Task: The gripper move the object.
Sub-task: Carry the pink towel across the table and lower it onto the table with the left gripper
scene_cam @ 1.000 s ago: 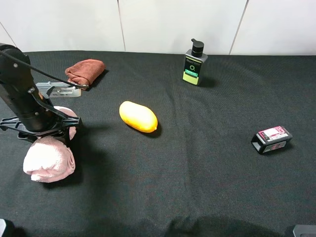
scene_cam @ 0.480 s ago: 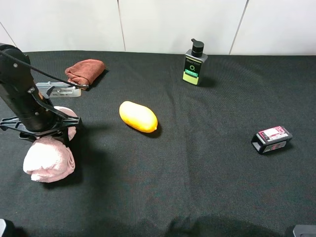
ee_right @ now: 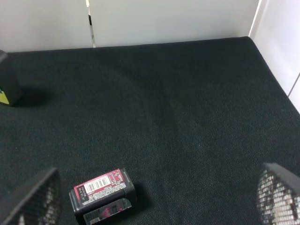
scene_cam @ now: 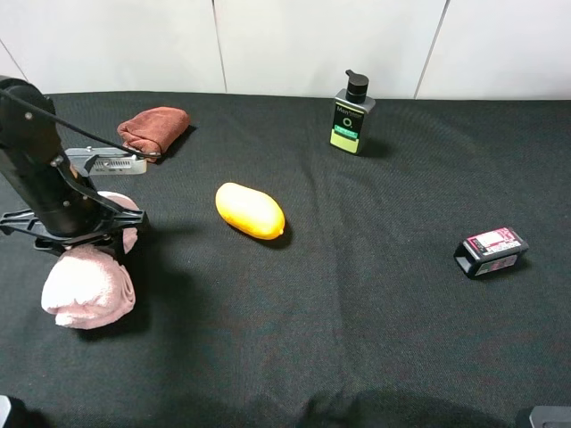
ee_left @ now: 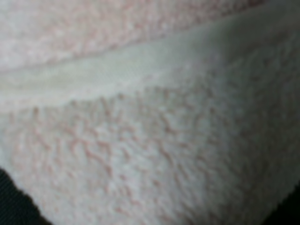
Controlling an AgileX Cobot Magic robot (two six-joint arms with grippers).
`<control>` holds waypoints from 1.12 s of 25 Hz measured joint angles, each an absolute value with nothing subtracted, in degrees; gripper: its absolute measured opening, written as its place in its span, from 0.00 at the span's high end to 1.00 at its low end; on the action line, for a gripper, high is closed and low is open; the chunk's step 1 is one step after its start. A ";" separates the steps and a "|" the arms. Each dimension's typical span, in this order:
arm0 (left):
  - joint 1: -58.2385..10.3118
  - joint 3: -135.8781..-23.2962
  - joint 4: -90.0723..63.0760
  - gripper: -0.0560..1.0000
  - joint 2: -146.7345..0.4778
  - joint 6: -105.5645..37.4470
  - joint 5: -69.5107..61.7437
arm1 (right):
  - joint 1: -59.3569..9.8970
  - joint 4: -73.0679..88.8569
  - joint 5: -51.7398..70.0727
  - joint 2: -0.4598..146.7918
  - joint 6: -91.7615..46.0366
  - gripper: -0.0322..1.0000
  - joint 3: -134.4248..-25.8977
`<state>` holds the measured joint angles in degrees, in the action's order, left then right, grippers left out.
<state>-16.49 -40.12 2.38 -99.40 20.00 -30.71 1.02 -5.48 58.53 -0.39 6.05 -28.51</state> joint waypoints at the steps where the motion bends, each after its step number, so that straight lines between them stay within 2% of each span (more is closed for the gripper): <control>1: -16.49 -40.62 2.50 0.44 -99.40 20.00 -31.61 | 1.02 -5.48 58.53 -0.39 6.05 0.36 -28.51; 28: -16.49 -64.07 4.77 0.44 -93.07 16.44 -60.75 | 1.02 -5.48 58.53 -0.39 6.05 0.36 -28.51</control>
